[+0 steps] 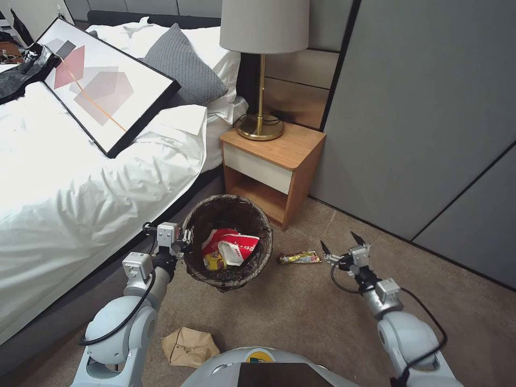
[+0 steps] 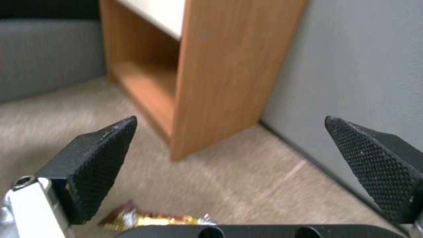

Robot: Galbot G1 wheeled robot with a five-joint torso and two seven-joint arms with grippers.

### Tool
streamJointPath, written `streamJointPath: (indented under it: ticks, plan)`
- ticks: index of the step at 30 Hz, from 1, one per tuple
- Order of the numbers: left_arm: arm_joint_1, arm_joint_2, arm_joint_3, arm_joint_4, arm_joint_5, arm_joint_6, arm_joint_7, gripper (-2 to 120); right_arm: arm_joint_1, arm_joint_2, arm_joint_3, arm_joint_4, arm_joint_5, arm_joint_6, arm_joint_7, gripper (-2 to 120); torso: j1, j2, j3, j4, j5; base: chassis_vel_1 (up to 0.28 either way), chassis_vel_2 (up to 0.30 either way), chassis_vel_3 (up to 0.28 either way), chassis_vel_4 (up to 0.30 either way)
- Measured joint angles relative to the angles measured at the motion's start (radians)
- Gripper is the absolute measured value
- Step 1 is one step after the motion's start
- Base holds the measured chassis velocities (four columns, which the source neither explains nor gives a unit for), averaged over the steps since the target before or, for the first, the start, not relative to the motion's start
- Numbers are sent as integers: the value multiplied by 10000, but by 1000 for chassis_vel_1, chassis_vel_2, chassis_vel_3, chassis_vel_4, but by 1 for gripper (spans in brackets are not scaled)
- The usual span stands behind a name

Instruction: Pick up the trash bin, then pick up the garbage from the floor and place it into the trash bin.

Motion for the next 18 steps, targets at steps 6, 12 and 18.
streamJointPath:
  ticks: [6,12,18]
  plan:
    - [54,14,-31,-115,-51,0,-6,7,915,-1063,-752,-1150,246,-860,-469,100,0,0,0,-3,-1,0,0,0,0]
    - [69,16,-34,-167,-58,6,-11,7,1607,-1844,-1163,-2052,313,-1301,-1025,100,0,0,1,-4,-3,0,0,0,0]
    - [93,-4,-38,-201,-66,45,-90,7,2453,-2508,-1888,-3279,147,-1559,-1289,100,0,0,1,-2,-3,0,0,0,0]
